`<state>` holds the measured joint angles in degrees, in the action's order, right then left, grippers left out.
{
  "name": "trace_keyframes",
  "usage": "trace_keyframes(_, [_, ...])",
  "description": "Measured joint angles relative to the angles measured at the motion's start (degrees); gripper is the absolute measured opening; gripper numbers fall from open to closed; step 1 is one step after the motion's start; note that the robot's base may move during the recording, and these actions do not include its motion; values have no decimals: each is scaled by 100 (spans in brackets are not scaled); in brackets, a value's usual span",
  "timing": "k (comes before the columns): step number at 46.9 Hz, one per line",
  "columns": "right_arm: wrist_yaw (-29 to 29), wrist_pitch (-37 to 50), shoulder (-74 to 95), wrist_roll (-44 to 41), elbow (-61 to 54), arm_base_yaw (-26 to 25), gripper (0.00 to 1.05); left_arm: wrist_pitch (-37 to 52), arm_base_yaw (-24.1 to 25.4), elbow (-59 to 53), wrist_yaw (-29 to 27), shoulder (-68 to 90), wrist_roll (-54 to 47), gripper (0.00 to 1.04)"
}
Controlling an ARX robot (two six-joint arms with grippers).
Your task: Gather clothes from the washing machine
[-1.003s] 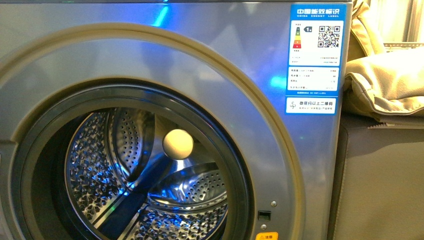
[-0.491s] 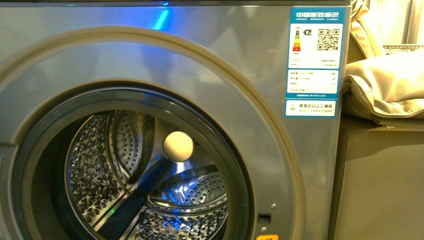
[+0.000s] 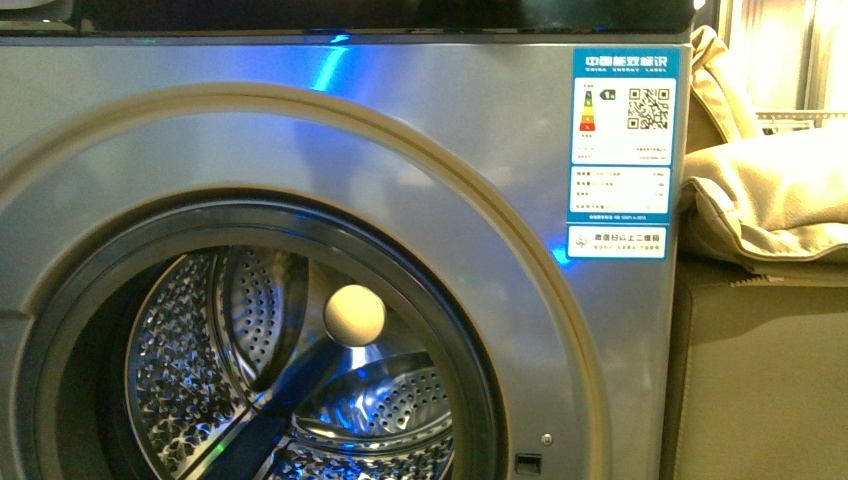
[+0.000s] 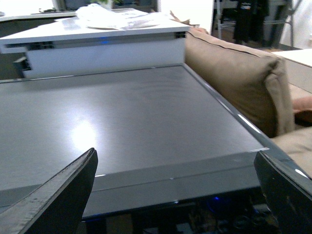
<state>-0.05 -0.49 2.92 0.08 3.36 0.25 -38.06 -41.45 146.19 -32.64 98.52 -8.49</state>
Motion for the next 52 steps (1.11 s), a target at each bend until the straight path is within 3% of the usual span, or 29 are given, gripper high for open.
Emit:
trace_keyframes(9, [9, 31, -155, 0, -153, -9, 2, 186, 433, -457, -302, -470, 103, 98])
trace_keyframes(20, [9, 28, -267, 0, -302, -11, 2, 476, 883, -1659, -219, -1250, 354, 98])
trace_keyframes(33, [11, 28, -267, 0, -302, -11, 2, -61, 1182, -2291, -133, -1735, 1429, 97])
trace_keyframes(39, [15, 28, -267, 0, -302, -11, 2, 616, 1473, -3797, 684, -2514, 1102, 78])
trace_keyframes(50, [11, 28, -267, 0, -302, -11, 2, 2551, 2133, -7641, 1263, -4704, 933, 43])
trace_keyframes(52, [11, 28, -267, 0, -302, -11, 2, 2935, 2319, -8588, 1478, -5184, 911, 32])
